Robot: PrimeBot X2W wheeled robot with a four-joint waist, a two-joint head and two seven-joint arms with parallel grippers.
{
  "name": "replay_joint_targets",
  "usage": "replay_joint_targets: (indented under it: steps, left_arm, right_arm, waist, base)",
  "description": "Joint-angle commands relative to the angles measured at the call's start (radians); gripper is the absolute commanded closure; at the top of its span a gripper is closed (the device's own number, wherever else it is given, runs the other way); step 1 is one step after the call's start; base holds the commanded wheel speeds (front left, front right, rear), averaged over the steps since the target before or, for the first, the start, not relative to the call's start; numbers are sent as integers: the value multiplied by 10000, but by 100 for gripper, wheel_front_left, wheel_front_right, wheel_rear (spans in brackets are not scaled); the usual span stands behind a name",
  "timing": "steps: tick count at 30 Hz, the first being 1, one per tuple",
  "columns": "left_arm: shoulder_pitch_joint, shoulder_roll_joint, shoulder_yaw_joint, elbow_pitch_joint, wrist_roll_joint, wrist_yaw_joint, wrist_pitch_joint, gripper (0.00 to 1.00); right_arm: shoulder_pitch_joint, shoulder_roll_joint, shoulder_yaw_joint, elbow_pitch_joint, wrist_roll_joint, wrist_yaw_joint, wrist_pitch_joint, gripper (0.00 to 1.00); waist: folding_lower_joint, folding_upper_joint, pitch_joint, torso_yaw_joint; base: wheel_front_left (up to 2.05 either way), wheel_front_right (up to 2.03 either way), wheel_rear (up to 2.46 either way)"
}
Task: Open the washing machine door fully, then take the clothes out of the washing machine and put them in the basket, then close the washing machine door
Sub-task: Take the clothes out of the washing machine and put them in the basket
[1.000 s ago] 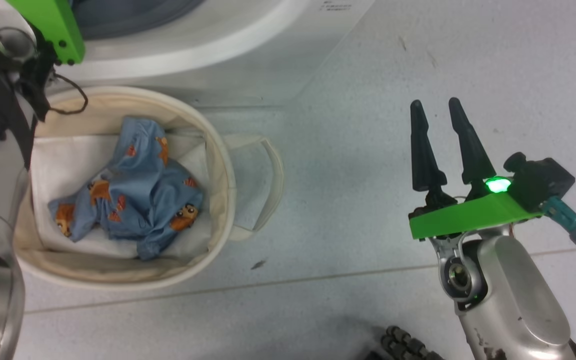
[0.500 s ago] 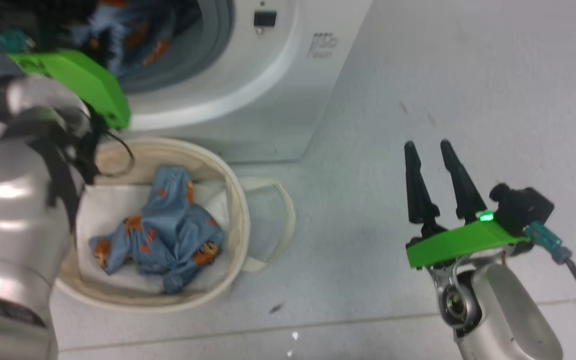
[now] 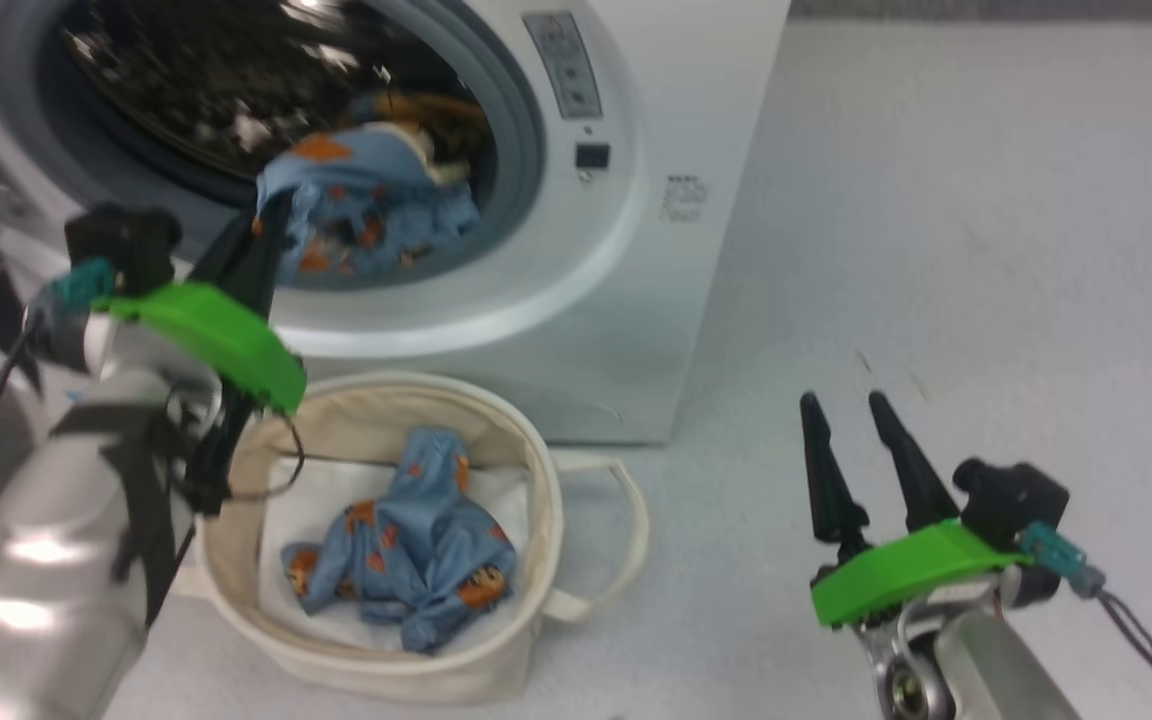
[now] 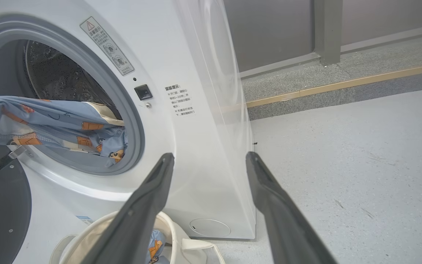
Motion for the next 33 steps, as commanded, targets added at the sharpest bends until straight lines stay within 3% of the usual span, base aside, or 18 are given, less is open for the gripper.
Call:
replay_joint_targets:
  steps: [1, 6, 15, 20, 26, 33]
  left_arm:
    - [152, 662, 383, -803, 4, 134, -189, 100]
    - [1588, 1170, 607, -2787, -59, 781, -257, 100]
    - [3941, 2427, 1086, -7535, -417, 2403, 462, 100]
    - [4814, 2811, 1189, -8649, -580, 2975, 813, 100]
    - [5361, 2513, 854, -8116, -842, 2839, 830, 100]
    - [5274, 1705, 534, -5197, -1183, 2034, 403, 100]
  right_arm:
    - [156, 37, 282, -178, -108, 8, -122, 0]
    - [515, 37, 397, 28, -119, 8, -122, 0]
    - [680, 6, 444, 34, -116, 8, -122, 0]
    - [526, 2, 458, -26, -104, 8, -122, 0]
    - [353, 4, 354, -114, -151, 8, -122, 0]
    - [119, 5, 364, -242, -214, 8, -122, 0]
  waist:
    - [0, 0, -685, 409]
    - [0, 0, -1327, 563]
    - [0, 0, -1546, 716]
    - [0, 0, -1323, 631]
    - [0, 0, -880, 504]
    - [0, 0, -463, 269]
  base:
    - [0, 0, 0]
    - [0, 0, 0]
    - [0, 0, 0]
    - [0, 0, 0]
    - [0, 0, 0]
    - [0, 0, 0]
